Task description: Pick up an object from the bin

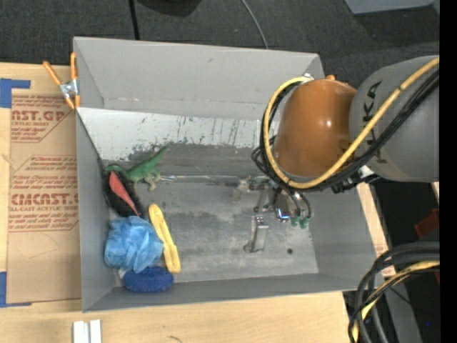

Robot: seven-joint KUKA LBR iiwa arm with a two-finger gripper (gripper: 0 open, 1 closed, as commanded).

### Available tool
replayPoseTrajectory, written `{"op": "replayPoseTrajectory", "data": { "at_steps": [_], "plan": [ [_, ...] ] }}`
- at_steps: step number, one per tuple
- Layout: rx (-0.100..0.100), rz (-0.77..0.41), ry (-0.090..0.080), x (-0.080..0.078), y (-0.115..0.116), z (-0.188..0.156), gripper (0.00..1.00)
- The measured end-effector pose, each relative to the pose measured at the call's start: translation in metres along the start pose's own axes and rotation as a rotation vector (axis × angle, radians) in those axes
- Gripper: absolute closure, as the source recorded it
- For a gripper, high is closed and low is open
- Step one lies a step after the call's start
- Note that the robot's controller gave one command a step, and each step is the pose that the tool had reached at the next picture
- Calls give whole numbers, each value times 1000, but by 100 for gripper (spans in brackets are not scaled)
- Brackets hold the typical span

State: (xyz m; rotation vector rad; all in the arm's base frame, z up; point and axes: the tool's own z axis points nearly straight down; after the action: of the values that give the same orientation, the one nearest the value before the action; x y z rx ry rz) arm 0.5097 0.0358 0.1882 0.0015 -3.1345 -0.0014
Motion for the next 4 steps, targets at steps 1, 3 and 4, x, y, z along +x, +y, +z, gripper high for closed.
{"op": "replayPoseTrajectory", "data": {
  "at_steps": [1, 3, 4],
  "plan": [
    [0, 1, -8, -2, 0, -4, 0],
    [-3, -27, -11, -43, 67, 11, 0],
    [-1, 16, -9, -67, 90, 20, 0]
  ]
}}
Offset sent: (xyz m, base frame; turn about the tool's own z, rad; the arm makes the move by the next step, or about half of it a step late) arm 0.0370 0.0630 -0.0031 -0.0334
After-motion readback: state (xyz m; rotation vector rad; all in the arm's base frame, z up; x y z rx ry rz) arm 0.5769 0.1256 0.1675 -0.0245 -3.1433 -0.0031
